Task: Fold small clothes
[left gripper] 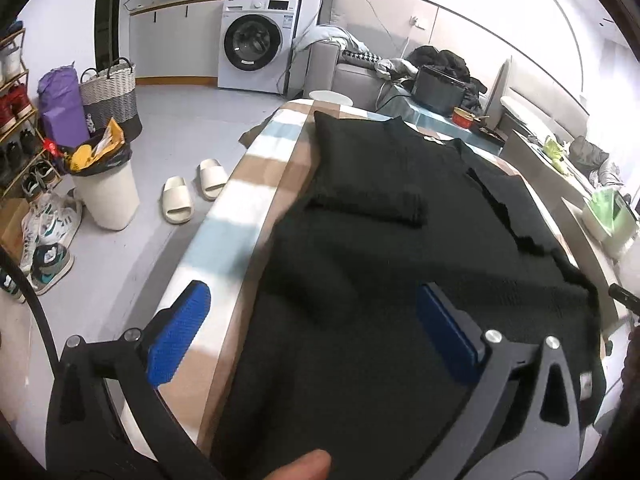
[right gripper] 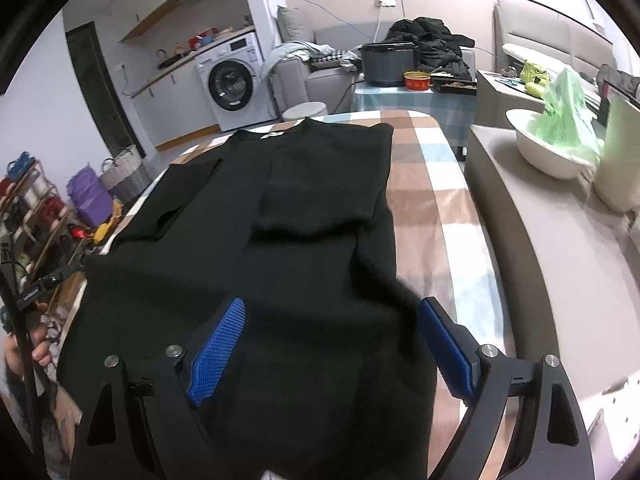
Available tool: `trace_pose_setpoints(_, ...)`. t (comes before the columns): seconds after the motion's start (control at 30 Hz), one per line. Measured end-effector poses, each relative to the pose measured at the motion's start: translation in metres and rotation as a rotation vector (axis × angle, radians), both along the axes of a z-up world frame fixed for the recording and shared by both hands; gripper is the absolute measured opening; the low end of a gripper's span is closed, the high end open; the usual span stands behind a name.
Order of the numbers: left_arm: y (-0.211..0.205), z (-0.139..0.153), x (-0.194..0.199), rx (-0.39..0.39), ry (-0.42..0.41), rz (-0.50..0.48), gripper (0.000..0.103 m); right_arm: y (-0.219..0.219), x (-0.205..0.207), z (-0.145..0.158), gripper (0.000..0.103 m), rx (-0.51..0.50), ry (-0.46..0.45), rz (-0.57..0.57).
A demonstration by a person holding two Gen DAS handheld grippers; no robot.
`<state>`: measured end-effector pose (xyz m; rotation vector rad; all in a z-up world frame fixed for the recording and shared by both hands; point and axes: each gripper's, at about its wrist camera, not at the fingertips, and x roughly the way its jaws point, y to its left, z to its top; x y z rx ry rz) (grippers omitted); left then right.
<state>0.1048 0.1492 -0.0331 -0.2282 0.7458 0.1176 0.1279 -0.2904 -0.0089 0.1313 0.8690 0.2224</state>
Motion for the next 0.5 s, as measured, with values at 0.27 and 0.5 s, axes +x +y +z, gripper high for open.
trace_pose_setpoints(0.27, 0.018, -0.012, -0.066, 0.014, 0.053, 0.012, 0.093, -0.036, -0.044, -0.011, 0.09, 0.046, 0.07, -0.018)
trace_pose_setpoints(0.5, 0.023, -0.042, -0.085, 0.022, 0.154, -0.024, 0.077, -0.041, -0.061, -0.031, 0.089, 0.066, 0.125, 0.035)
